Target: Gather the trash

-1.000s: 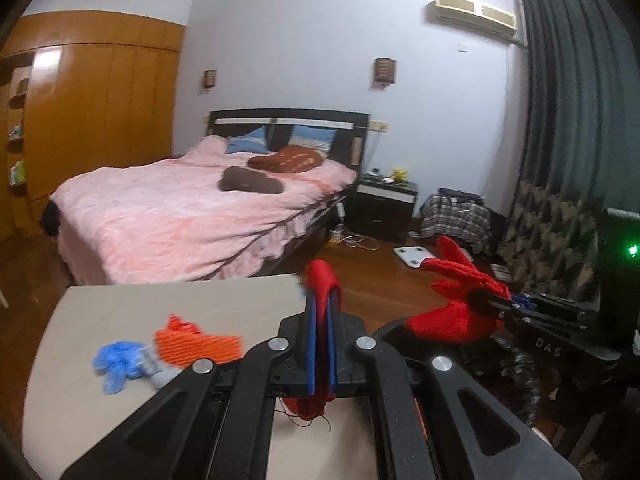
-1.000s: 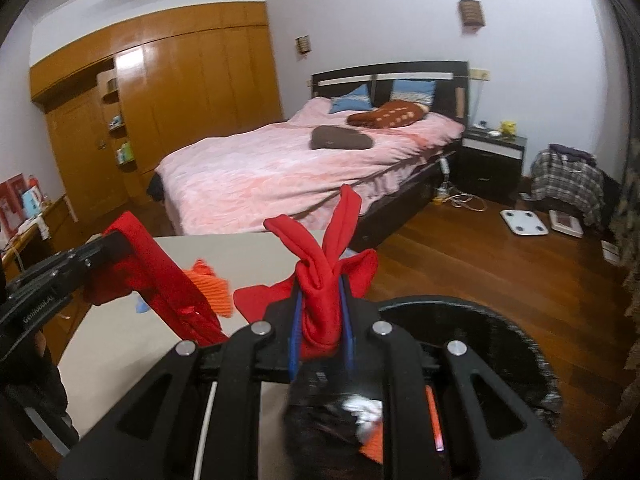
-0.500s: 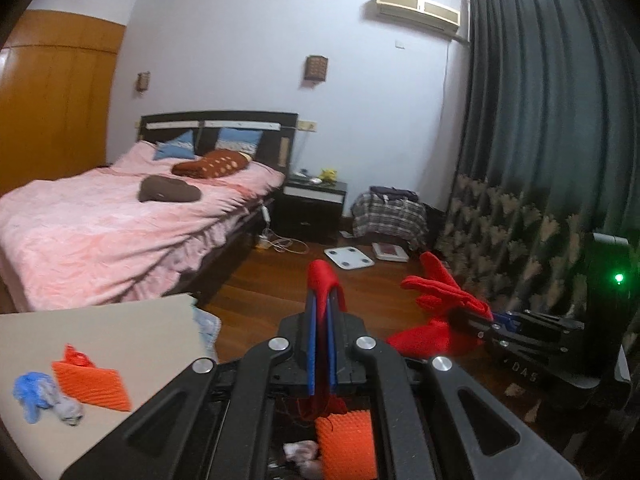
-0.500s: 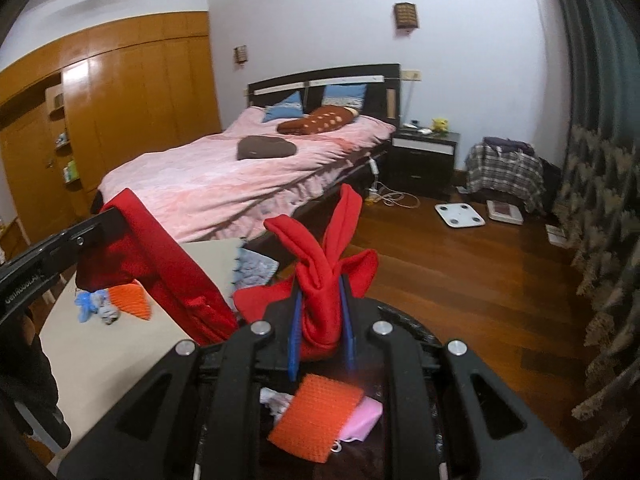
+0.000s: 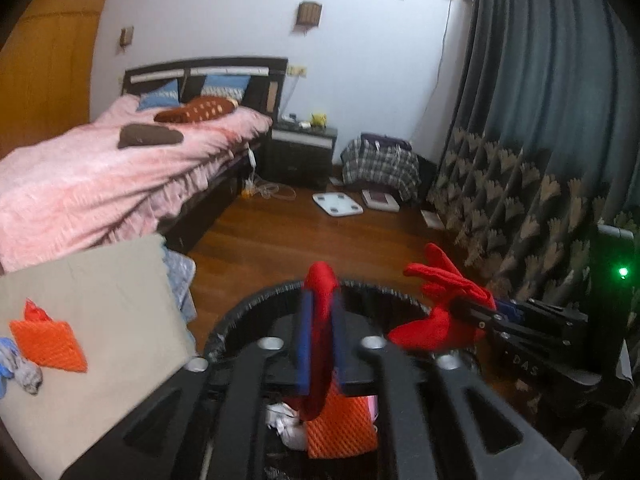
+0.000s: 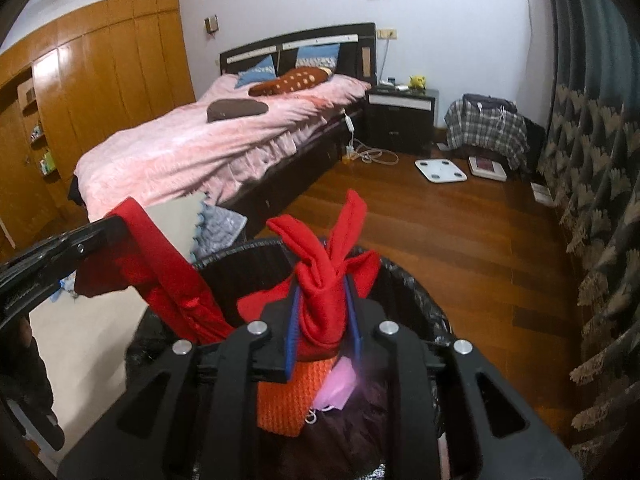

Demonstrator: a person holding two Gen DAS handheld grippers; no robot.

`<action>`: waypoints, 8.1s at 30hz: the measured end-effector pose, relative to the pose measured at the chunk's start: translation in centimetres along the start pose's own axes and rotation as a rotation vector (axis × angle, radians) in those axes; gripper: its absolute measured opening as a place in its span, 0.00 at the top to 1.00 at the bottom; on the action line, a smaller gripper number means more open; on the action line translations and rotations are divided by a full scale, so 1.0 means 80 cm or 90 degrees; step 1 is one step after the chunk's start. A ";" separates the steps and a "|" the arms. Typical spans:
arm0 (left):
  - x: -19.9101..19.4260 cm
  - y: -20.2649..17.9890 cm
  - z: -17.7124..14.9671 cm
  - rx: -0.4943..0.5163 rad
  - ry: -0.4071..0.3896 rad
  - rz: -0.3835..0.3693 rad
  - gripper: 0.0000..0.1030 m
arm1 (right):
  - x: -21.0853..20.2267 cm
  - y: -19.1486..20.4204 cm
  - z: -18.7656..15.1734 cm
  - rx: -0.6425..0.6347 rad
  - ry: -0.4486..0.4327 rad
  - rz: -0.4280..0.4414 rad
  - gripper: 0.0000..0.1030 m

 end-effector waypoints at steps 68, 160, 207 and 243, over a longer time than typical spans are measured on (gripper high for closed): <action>-0.181 0.427 -0.153 -0.206 -0.003 0.473 0.06 | 0.222 0.453 0.002 -0.213 0.095 0.238 0.06; -0.041 0.408 -0.148 -0.247 0.113 0.350 0.44 | 0.203 0.380 -0.030 -0.114 0.143 0.237 0.88; -0.216 0.202 -0.074 -0.148 -0.049 0.346 0.54 | -0.013 0.275 0.018 -0.095 0.028 0.250 0.88; -0.073 0.030 -0.021 -0.016 -0.016 0.163 0.54 | -0.034 0.034 -0.011 -0.009 0.015 0.035 0.88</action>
Point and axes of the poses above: each gripper's, at about its wrist camera, not at the fingertips, and x roughly the way its jaws point, y to its left, z to its top, the point moved 4 cm from there along x, roughly the way its jaws point, and after that the axes turned 1 degree about -z, right-handed, at the moved point
